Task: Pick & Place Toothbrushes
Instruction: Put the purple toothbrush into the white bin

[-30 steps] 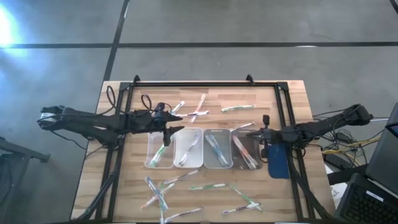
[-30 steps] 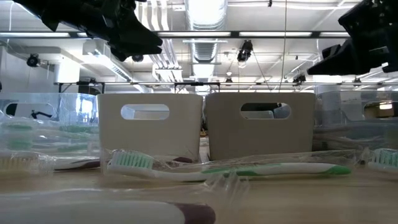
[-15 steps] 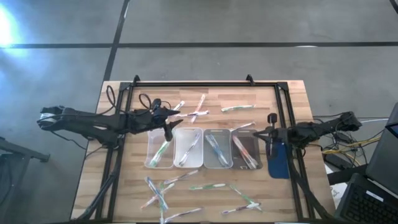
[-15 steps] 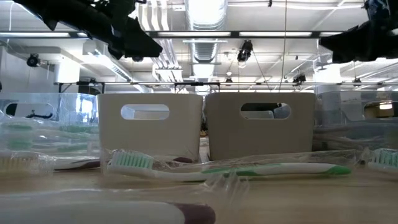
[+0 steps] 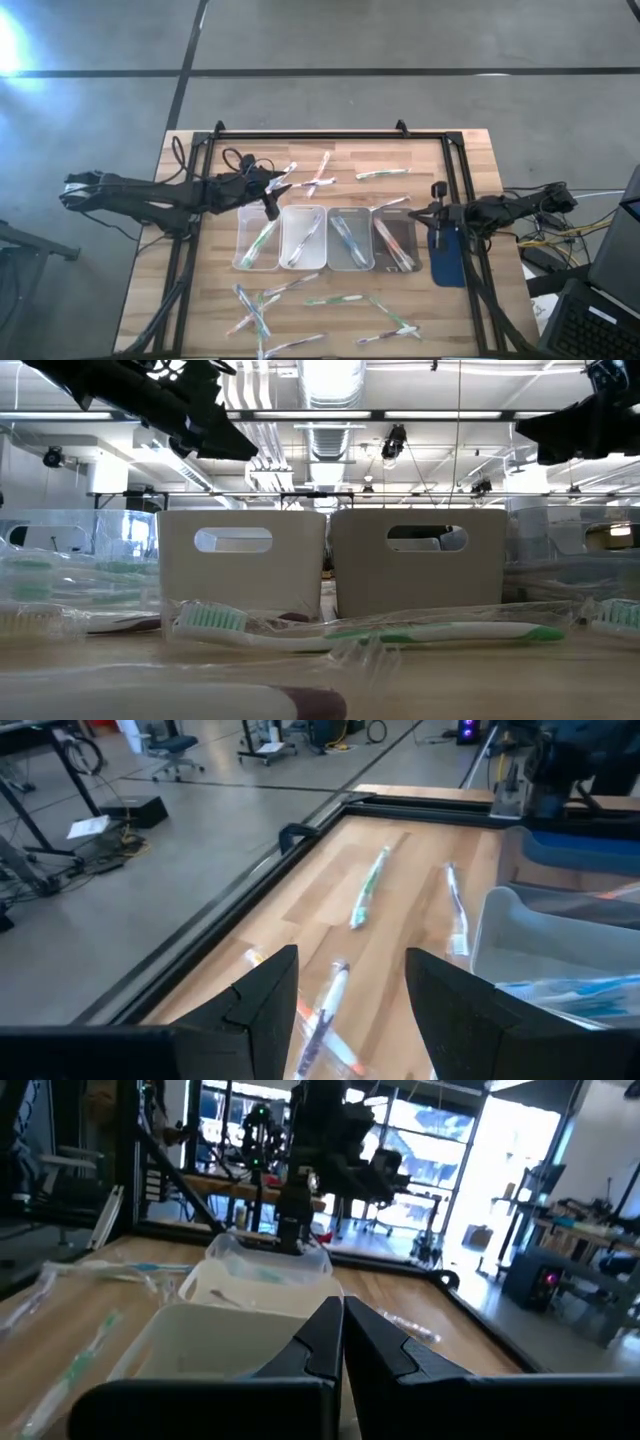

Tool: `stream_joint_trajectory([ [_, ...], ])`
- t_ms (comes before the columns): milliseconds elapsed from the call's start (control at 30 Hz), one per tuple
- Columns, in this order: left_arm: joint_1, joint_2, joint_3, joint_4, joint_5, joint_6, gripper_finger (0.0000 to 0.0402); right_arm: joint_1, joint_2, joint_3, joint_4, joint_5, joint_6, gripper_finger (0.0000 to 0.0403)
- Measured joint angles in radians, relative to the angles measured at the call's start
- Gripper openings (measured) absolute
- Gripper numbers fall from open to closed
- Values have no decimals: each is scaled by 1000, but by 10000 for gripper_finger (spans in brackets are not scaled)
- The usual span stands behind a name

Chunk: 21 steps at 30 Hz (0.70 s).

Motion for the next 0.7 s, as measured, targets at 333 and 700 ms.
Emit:
stream_joint_trajectory([
  [333,0,0,0,4,0,-15,190,0,7,0,-21,1,7,8],
  [700,19,0,61,-32,3,-49,190,0,7,0,-21,1,-1,8],
])
